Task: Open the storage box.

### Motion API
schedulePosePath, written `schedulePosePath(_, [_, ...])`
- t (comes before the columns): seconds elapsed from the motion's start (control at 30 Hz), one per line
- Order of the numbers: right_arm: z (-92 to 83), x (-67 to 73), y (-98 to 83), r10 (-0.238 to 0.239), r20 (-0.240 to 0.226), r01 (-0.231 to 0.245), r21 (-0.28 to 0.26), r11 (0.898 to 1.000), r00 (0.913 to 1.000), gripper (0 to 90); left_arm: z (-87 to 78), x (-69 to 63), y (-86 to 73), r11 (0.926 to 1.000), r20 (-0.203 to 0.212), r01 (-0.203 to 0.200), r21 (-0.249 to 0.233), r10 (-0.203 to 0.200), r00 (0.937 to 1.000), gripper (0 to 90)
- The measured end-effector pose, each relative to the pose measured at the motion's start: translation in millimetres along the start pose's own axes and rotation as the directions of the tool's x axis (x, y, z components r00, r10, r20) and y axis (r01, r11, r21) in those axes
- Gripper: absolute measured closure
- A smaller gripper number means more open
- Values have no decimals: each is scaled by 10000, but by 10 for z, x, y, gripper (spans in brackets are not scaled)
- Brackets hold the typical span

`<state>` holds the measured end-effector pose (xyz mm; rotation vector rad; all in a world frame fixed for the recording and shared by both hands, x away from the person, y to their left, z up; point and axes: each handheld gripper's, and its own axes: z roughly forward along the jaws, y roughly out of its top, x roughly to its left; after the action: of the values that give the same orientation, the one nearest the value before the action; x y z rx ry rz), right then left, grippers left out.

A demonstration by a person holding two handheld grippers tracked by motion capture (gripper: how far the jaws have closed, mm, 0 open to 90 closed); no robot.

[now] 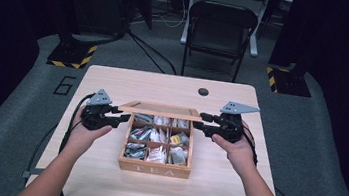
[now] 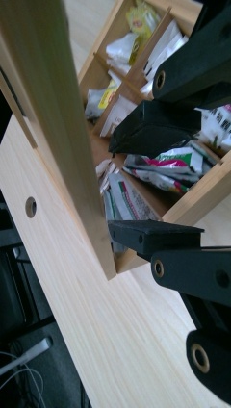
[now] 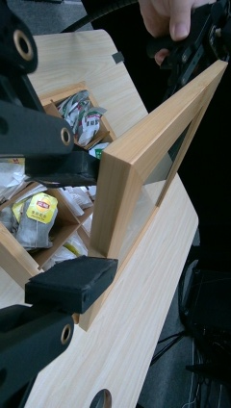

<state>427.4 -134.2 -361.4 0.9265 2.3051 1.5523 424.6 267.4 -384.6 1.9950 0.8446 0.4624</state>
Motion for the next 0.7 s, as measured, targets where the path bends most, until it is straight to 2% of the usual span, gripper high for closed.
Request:
schedulePosePath(0.2, [7,-17,36,-82,1,82,12,10000,10000,537,90,61,34,10000,-168,23,-40,-24,9999,569])
schedulePosePath(0.33, [11,-30,63,-98,30,98,8,10000,9999,536,121,87,53,9994,-231,47,-357,-55,9997,565])
schedulePosePath(0.43, [18,-39,73,-39,33,40,-30,10000,10000,535,146,104,57,9994,-320,-1,-349,-10,9995,568])
schedulePosePath(0.67, [34,-38,84,-214,82,213,102,9997,9997,523,160,119,94,9984,-226,145,-543,-157,9996,571])
schedulePosePath(0.7, [36,-38,90,-260,110,259,116,9996,9996,523,159,113,106,9988,-299,35,-495,-50,9995,573])
